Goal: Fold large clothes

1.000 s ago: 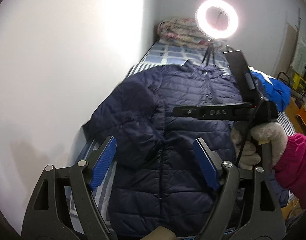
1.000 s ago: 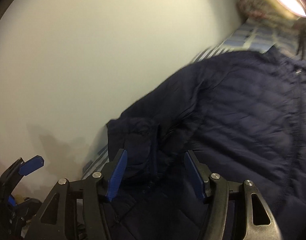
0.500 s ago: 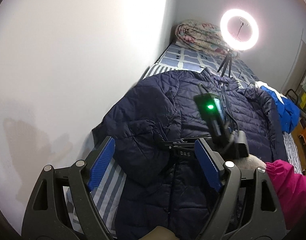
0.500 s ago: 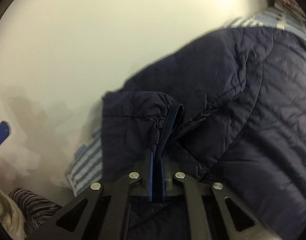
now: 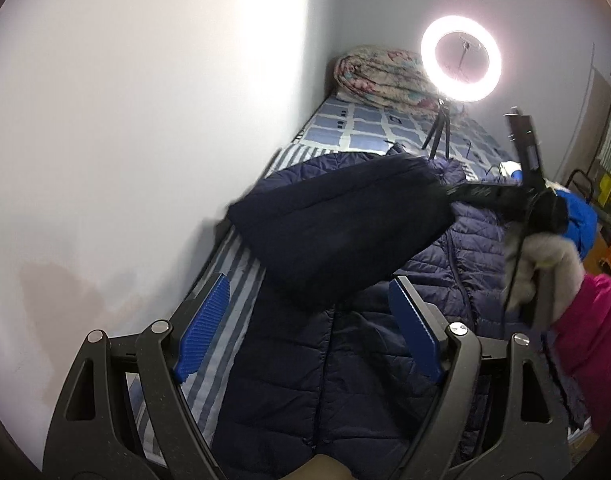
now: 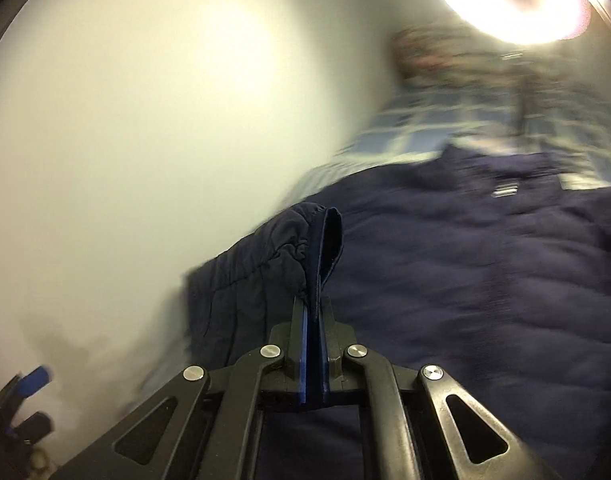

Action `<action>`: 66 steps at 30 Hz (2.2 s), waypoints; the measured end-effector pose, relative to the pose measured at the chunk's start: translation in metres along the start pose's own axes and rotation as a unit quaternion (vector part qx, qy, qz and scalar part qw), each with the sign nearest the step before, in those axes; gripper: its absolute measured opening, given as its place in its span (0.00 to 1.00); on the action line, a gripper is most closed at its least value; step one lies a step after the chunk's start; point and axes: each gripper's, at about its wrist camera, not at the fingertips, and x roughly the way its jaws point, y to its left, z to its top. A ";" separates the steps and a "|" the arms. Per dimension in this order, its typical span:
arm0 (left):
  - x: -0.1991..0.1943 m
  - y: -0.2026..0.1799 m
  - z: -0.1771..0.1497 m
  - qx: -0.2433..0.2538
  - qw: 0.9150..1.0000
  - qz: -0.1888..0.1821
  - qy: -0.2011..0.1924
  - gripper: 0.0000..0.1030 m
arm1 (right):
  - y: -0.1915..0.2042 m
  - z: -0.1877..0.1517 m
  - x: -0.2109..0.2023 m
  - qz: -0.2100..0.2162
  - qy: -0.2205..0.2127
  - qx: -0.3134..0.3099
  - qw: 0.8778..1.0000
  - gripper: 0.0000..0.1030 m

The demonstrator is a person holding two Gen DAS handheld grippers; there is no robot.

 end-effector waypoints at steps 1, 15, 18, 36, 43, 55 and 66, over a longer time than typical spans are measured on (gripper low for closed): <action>0.003 -0.004 0.000 0.003 1.000 -0.002 0.004 0.82 | -0.011 0.002 -0.002 -0.018 -0.002 0.002 1.000 0.02; 0.046 -0.059 0.011 0.070 0.996 -0.022 0.045 0.82 | -0.125 -0.004 -0.010 -0.155 -0.008 0.085 0.984 0.02; 0.048 -0.063 0.009 0.070 0.996 -0.025 0.049 0.82 | -0.138 0.001 -0.010 -0.177 -0.025 0.088 0.980 0.02; 0.044 -0.069 0.010 0.073 0.995 -0.054 0.037 0.82 | -0.153 0.000 -0.028 -0.209 0.001 0.075 0.975 0.31; 0.028 -0.093 0.007 0.103 0.990 -0.091 0.006 0.82 | -0.129 -0.006 -0.112 -0.178 -0.046 0.066 0.981 0.46; -0.001 -0.150 -0.009 0.140 0.977 -0.162 -0.002 0.81 | -0.065 -0.066 -0.278 -0.184 -0.098 0.031 0.978 0.52; -0.032 -0.251 -0.064 0.221 0.937 -0.271 0.021 0.73 | -0.058 -0.156 -0.370 -0.251 -0.113 0.002 0.961 0.64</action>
